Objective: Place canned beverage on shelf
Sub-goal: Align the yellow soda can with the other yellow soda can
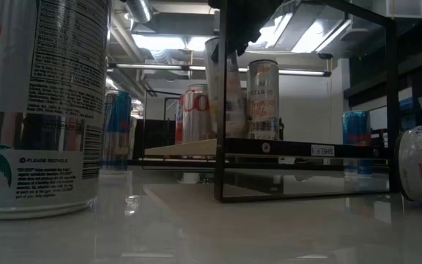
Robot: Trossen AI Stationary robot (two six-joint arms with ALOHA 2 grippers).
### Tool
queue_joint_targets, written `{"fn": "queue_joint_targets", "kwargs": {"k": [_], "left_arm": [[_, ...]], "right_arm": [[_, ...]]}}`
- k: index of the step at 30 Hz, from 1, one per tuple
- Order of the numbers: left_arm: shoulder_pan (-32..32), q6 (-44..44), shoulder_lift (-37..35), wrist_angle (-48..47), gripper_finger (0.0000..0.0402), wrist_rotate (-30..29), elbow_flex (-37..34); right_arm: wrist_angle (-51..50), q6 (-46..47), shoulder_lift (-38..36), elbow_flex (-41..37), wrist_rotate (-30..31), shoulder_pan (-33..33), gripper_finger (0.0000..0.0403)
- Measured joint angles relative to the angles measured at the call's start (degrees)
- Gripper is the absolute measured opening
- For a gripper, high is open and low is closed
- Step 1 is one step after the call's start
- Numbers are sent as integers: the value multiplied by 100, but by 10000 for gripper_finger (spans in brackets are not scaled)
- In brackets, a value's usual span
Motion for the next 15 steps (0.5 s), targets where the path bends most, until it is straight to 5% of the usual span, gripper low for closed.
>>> {"fn": "queue_joint_targets", "kwargs": {"k": [15], "left_arm": [[1,56,549,2,352,-11,2]], "right_arm": [[198,-2,0,-60,4,2,264]]}}
